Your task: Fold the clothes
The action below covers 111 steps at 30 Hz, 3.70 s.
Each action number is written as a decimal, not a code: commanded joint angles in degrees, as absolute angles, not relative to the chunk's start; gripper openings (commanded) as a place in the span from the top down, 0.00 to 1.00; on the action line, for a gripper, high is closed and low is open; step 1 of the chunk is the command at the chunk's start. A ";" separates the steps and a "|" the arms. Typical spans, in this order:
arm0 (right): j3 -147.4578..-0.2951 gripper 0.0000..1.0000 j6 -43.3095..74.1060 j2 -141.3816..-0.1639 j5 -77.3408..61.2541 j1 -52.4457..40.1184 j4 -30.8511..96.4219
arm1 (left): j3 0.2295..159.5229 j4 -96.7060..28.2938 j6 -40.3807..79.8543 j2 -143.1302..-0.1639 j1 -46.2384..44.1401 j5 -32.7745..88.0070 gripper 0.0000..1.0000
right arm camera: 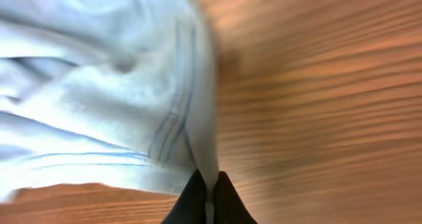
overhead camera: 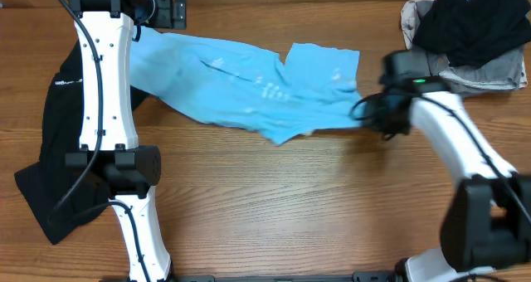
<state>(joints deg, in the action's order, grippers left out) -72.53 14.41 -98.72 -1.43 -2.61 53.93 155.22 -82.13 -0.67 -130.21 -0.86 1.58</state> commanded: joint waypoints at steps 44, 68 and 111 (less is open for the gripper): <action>-89.30 0.20 -2.96 -119.81 0.58 -32.56 56.49 | 147.35 -80.12 -2.63 -130.10 0.73 5.85 0.00; -88.58 0.92 7.55 -106.52 -6.55 -17.61 83.99 | 147.35 -82.81 -2.83 -130.10 0.73 5.80 0.00; -78.00 0.52 19.53 -73.38 -9.69 -8.60 80.53 | 147.35 -83.53 -5.30 -131.41 -0.73 7.51 0.22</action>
<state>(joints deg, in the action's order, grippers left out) -77.95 18.83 -72.18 -10.22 -8.60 81.80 147.96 -84.77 -4.16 -130.32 0.25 6.07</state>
